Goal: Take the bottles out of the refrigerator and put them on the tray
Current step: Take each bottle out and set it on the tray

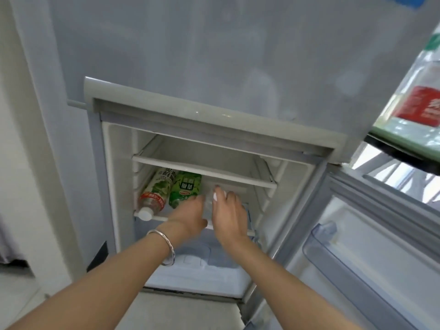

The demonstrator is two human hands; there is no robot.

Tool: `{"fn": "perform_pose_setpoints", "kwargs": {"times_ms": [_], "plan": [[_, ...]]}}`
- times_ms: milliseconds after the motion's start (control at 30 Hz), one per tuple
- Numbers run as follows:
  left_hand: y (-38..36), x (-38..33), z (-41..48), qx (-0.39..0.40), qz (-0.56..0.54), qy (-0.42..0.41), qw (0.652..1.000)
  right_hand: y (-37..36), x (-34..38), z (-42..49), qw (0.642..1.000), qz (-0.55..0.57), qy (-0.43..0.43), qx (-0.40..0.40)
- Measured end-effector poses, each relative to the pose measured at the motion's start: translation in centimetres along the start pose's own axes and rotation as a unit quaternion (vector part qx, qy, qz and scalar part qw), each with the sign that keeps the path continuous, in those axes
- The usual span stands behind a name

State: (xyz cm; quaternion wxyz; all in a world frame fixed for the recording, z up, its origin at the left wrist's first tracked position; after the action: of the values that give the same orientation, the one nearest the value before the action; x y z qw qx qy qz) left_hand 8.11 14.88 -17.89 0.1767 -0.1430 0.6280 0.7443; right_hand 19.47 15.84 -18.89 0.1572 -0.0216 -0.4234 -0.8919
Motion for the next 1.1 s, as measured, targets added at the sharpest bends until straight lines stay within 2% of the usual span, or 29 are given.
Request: {"fn": "perform_pose_setpoints", "kwargs": {"times_ms": [200, 400, 600, 733, 867, 967, 1033, 1100], "plan": [[2.1, -4.8, -0.1, -0.023, -0.112, -0.007, 0.993, 7.1, -0.1, 1.8, 0.999, 0.032, 0.024, -0.015], [4.4, -6.6, -1.8, -0.018, -0.153, -0.051, 0.987, 14.2, -1.2, 1.5, 0.991, 0.077, 0.091, 0.065], [9.6, -9.5, -3.2, -0.050, -0.181, -0.086, 0.978, 20.9, -2.2, 0.7, 0.980, 0.173, 0.037, 0.088], [14.4, -14.0, -3.8, -0.093, -0.163, -0.118, 0.975, 25.1, -3.3, 1.2, 0.976, 0.212, -0.007, 0.037], [18.8, -19.3, -4.4, -0.100, -0.177, -0.153, 0.967, 27.8, -4.3, 1.2, 0.966, 0.257, -0.037, 0.018], [21.1, -23.5, -5.2, -0.140, -0.166, -0.175, 0.960, 30.3, -5.3, 1.6, 0.946, 0.309, -0.072, -0.062], [22.5, -25.9, -5.6, -0.139, -0.234, -0.187, 0.944, 32.4, -6.5, 2.4, 0.930, 0.332, -0.086, -0.132], [24.0, -28.1, -6.1, -0.106, -0.348, -0.203, 0.909, 34.9, -8.0, 3.6, 0.909, 0.351, -0.105, -0.198]]}}
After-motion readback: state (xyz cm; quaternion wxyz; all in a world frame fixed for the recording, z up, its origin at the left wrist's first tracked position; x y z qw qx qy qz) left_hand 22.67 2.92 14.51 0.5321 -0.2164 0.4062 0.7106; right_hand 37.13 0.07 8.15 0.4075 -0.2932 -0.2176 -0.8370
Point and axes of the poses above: each hand's wrist, its own z-axis towards the middle knuckle, its own y-axis out of the back of the hand, x = y × z, the point moved 2 cm from there along z, towards the middle knuckle, and after that the axes turned 11 degrees about -x, right-handed, at the moved point
